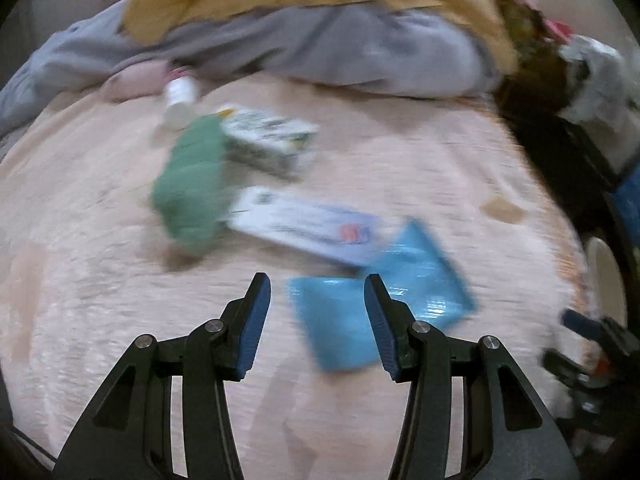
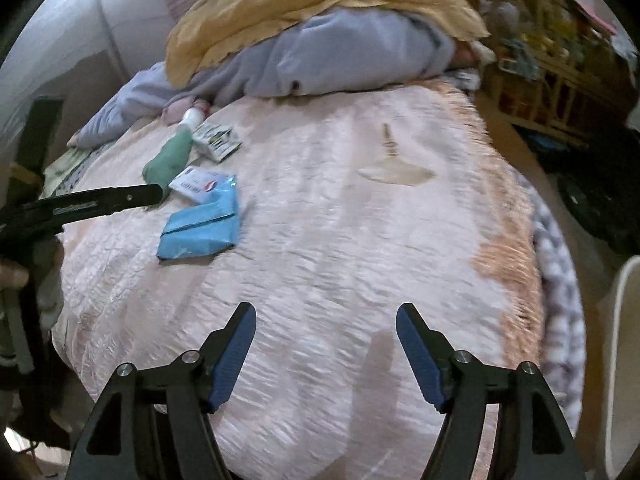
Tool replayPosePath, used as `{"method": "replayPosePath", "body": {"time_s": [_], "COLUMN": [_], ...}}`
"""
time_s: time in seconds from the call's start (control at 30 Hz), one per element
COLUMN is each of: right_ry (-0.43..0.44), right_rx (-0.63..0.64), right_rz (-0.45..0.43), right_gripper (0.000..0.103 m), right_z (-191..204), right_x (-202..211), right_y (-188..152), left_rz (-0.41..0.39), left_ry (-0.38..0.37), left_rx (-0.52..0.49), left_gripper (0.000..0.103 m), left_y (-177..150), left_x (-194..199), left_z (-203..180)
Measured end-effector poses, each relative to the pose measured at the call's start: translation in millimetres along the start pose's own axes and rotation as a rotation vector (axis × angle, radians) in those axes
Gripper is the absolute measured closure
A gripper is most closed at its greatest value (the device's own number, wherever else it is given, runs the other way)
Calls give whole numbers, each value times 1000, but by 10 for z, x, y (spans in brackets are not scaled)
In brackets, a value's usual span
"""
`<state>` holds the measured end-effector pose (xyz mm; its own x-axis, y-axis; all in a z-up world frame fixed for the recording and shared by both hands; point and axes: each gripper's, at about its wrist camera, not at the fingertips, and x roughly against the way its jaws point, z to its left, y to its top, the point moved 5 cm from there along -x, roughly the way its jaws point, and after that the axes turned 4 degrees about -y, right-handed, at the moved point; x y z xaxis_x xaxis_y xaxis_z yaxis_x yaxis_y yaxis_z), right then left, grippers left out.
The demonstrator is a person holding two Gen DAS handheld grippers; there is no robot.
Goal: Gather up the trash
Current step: 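Move both empty tools back over the trash on the bed, then grasp the blue snack bag with the right tool while the left tool grasps the green plush toy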
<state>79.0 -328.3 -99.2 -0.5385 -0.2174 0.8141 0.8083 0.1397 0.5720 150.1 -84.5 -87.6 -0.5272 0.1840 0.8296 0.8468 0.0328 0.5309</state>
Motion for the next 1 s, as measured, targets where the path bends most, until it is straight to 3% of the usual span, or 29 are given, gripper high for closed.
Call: {"method": "replayPosePath", "body": {"time_s": [0.1, 0.2, 0.3, 0.37, 0.53, 0.73, 0.87, 1.0], "right_ry": [9, 8, -2, -14, -49, -102, -141, -100], "right_rx": [8, 0, -15, -33, -110, -209, -239, -219], "right_rz": [4, 7, 11, 8, -11, -33, -53, -20], "right_gripper": [33, 33, 33, 33, 32, 32, 29, 29], "right_z": [67, 50, -28, -110, -365, -611, -732, -640], "right_x": [-57, -88, -66, -44, 67, 208, 353, 389], "right_y": [35, 53, 47, 52, 82, 110, 115, 75], "left_rz": [15, 52, 107, 112, 189, 205, 194, 162], "left_ry": [70, 82, 22, -6, -276, -411, -411, -365], "left_rx": [48, 90, 68, -26, -54, -136, -134, -120], "left_gripper": [56, 56, 56, 56, 56, 56, 56, 56], "left_y": [1, -33, -171, -291, -557, -658, -591, -505], "left_x": [-180, -388, -482, -415, -237, -118, -92, -55], "left_z": [297, 425, 267, 19, -515, -947, -902, -749]}}
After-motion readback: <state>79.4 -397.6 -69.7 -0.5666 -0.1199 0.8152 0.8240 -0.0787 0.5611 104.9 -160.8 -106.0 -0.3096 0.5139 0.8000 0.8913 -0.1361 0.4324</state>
